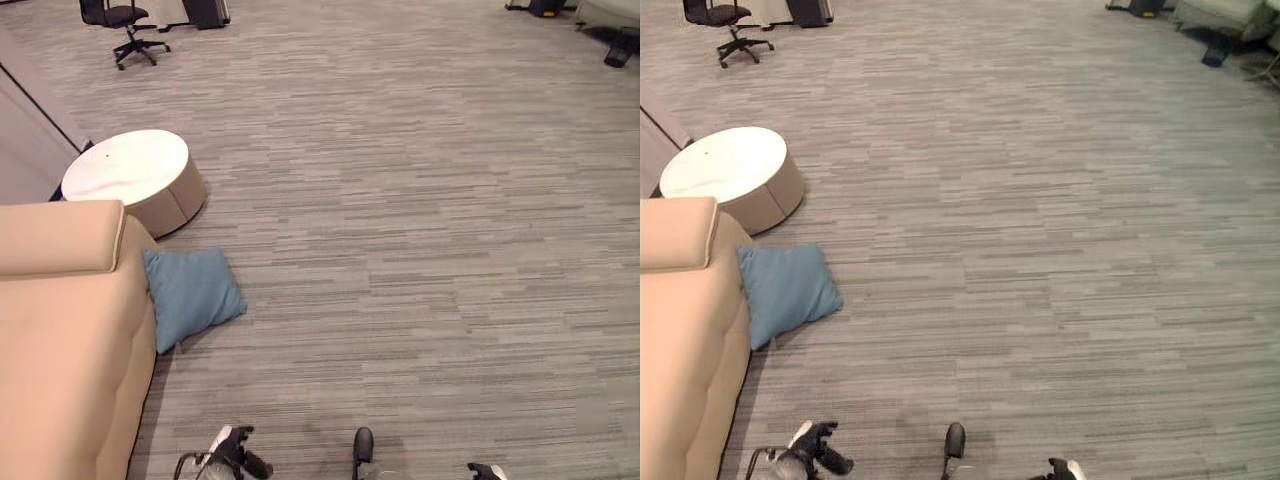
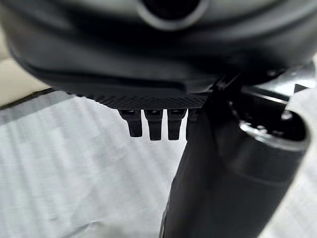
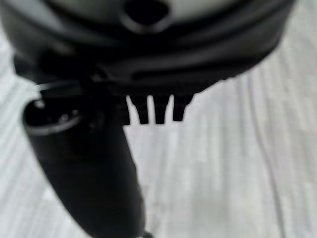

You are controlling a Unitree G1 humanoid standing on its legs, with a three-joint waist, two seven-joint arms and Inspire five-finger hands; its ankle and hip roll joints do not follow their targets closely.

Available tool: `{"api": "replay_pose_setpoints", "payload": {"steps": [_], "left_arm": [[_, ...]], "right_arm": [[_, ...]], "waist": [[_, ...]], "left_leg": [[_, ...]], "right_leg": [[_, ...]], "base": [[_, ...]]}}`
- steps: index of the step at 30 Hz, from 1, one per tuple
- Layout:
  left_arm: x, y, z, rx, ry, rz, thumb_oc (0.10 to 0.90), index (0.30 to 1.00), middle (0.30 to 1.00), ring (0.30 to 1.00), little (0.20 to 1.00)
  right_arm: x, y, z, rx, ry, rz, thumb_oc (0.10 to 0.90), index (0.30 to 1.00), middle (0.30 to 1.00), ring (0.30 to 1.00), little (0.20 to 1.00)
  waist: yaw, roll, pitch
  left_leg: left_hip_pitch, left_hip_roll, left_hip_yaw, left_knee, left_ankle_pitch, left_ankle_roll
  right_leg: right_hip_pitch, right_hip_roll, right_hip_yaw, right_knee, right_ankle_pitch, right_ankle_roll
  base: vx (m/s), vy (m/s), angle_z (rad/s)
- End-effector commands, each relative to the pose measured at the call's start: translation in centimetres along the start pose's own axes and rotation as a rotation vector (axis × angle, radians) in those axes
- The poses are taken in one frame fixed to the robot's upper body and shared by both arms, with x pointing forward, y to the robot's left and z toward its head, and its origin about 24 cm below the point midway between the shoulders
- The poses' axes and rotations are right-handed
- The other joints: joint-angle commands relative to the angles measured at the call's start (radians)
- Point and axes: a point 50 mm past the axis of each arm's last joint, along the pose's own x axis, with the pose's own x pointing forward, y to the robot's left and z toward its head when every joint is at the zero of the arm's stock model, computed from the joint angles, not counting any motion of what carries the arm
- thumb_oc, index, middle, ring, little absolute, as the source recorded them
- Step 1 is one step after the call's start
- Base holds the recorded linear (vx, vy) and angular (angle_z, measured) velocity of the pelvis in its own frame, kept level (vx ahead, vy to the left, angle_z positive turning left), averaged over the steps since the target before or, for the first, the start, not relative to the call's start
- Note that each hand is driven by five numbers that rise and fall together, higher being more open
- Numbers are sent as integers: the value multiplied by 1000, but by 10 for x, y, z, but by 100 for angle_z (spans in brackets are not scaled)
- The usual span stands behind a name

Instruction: Pick up all the scattered cushions and arrange them neatly on the sofa.

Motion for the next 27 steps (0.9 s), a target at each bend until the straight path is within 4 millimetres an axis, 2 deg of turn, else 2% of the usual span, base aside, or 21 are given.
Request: {"api": "replay_pose_setpoints", "payload": {"steps": [1, 4, 5, 6, 7, 9, 10, 11, 13, 16, 17, 18, 19, 20, 21, 22, 24, 25, 27], "left_arm": [[0, 1, 5, 40, -31, 5, 800, 900, 900, 900, 900], [0, -5, 4, 71, -21, -13, 800, 900, 900, 900, 900], [0, -5, 4, 72, -22, -13, 800, 900, 900, 900, 900], [-1, -6, 3, 77, -20, -18, 800, 900, 900, 900, 900], [-1, -7, 2, 78, -19, -20, 800, 900, 900, 900, 900], [-1, -9, 1, 81, -19, -25, 800, 900, 900, 900, 900], [-1, -9, 1, 81, -18, -25, 800, 900, 900, 900, 900], [-3, -8, -7, 77, 9, -25, 800, 900, 900, 900, 900], [-4, -8, -12, 78, 25, -26, 800, 900, 900, 900, 900], [-4, -5, -17, 69, 43, -20, 800, 900, 900, 900, 900], [-4, -3, -16, 62, 44, -14, 800, 900, 900, 900, 900], [-3, -1, -14, 60, 36, -7, 800, 900, 900, 900, 900], [-3, -1, -14, 60, 36, -7, 800, 900, 900, 900, 900], [-2, 2, -12, 63, 27, 1, 800, 900, 900, 900, 900], [-1, 8, -7, 63, 11, 20, 800, 900, 900, 900, 900], [-1, 8, -7, 63, 11, 20, 800, 900, 900, 900, 900], [-1, 14, -9, 56, 11, 42, 800, 900, 900, 900, 900], [-1, 14, -9, 56, 11, 42, 800, 900, 900, 900, 900], [0, 14, -8, 64, 11, 41, 800, 900, 900, 900, 900]], "right_arm": [[5, -31, -1, 29, -11, -95, 800, 900, 900, 900, 900], [5, -31, -1, 33, -13, -100, 800, 900, 900, 900, 900], [5, -31, -1, 33, -13, -100, 800, 900, 900, 900, 900], [4, -30, -2, 28, -12, -100, 800, 900, 900, 900, 900], [4, -30, -4, 23, -11, -99, 800, 900, 900, 900, 900], [3, -27, -6, 10, -7, -93, 800, 900, 900, 900, 900], [3, -27, -6, 10, -6, -92, 800, 900, 900, 900, 900], [2, -23, -9, -9, -1, -77, 800, 900, 900, 900, 900], [1, -19, -12, -36, 3, -67, 800, 900, 900, 900, 900], [1, -16, -12, -62, -2, -45, 800, 900, 900, 900, 900], [1, -16, -10, -82, -8, -41, 800, 900, 900, 900, 900], [2, -16, -7, -88, -16, -41, 800, 900, 900, 900, 900], [2, -17, -7, -88, -17, -41, 800, 900, 900, 900, 900], [2, -16, -3, -89, -26, -40, 800, 900, 900, 900, 900], [3, -17, 4, -91, -52, -41, 800, 900, 900, 900, 900], [3, -17, 4, -91, -52, -41, 800, 900, 900, 900, 900], [3, -15, 11, -86, -84, -38, 800, 900, 900, 900, 900], [3, -15, 11, -86, -84, -38, 800, 900, 900, 900, 900], [3, -15, 13, -79, -87, -39, 800, 900, 900, 900, 900]], "waist": [[6, 4, 32], [16, 8, 28], [15, 6, 26], [20, 10, 23], [27, 16, 24], [48, 36, 13], [48, 34, 15], [55, 33, -6], [66, 21, -19], [90, 2, -36], [96, 0, -36], [92, -1, -24], [93, 1, -28], [85, 5, -14], [72, 28, 2], [71, 27, 2], [64, 47, 3], [62, 46, 5], [45, 45, 11]], "left_leg": [[33, 26, 58, -273, 17, 40], [1, -3, 85, -444, -17, 48], [1, -6, 86, -450, -11, 49], [-2, -25, 80, -522, -4, 50], [-11, -46, 69, -580, 14, 47], [-33, -81, 50, -717, 103, 31], [-28, -82, 51, -721, 104, 31], [-8, -81, 65, -761, 103, 43], [-1, -92, 56, -744, 95, 61], [23, -109, 39, -727, 50, 85], [35, -123, 36, -720, 26, 103], [55, -130, 33, -717, 10, 119], [51, -128, 33, -717, 12, 119], [71, -127, 24, -719, 5, 132], [103, -119, 4, -723, -9, 148], [102, -121, 4, -722, -9, 148], [158, -111, -14, -752, -22, 154], [161, -113, -16, -753, -23, 154], [202, -123, -43, -765, -39, 148]], "right_leg": [[43, -41, 4, 45, -112, 175], [99, -22, 6, 20, -143, 185], [96, -25, 6, 20, -142, 185], [108, -17, 5, 13, -149, 189], [125, -3, 8, 6, -156, 192], [173, 36, 24, -5, -184, 195], [175, 34, 24, -5, -184, 195], [198, 42, 34, 4, -211, 197], [205, 27, 33, 40, -230, 201], [198, -13, 33, 152, -235, 233], [170, -38, 26, 233, -210, 254], [118, -66, 26, 338, -152, 275], [114, -64, 27, 336, -149, 274], [59, -77, 31, 436, -91, 286], [-12, -83, 25, 558, -56, 282], [-14, -85, 25, 563, -58, 282], [-68, -100, -12, 598, -72, 261], [-67, -102, -14, 600, -75, 261], [-98, -73, -3, 511, -123, 244]], "base": [[398, -149, 21], [276, -38, 2], [195, 7, 11], [207, 10, 1], [347, 17, -12], [395, 26, -3], [445, 53, 5], [360, 55, -4], [383, 78, -57], [276, 115, -37], [222, 170, -18], [132, 123, -14], [84, 105, -8], [144, 123, 11], [147, 123, 23], [280, 114, 33], [265, 50, 44], [269, -25, 36], [313, -83, 31]]}}
